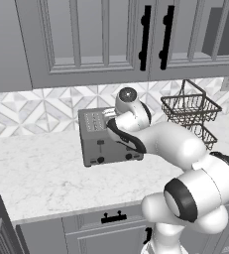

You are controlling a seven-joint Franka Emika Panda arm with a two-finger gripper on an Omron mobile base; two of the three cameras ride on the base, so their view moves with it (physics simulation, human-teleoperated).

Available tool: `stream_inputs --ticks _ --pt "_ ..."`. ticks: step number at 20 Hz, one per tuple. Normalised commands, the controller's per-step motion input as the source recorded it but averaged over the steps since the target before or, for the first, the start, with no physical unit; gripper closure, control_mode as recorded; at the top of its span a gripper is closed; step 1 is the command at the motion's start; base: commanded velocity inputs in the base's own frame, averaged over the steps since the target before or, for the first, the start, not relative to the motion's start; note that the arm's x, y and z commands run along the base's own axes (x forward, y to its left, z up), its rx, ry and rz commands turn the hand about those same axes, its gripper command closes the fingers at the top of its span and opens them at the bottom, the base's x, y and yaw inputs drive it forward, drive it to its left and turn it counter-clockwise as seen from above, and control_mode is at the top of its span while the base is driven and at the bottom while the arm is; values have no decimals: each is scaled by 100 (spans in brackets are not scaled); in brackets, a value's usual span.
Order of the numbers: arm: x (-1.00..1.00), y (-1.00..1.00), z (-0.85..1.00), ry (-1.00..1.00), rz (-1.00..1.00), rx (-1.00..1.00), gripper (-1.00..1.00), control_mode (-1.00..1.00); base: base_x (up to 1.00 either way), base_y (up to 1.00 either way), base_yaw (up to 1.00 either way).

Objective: Start the toaster. Once the lever pops up, take the bread to the plate on the dining counter.

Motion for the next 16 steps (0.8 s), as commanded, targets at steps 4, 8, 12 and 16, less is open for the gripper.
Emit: stream_inputs --ticks 4,8,12,16 --pt "0 0 0 0 0 0 -100 -100 0 0 0" --pt "0 0 0 0 0 0 -100 -100 0 0 0" --pt "0 0 0 0 0 0 -100 -100 0 0 0" --pt "0 0 0 0 0 0 -100 -100 0 0 0"
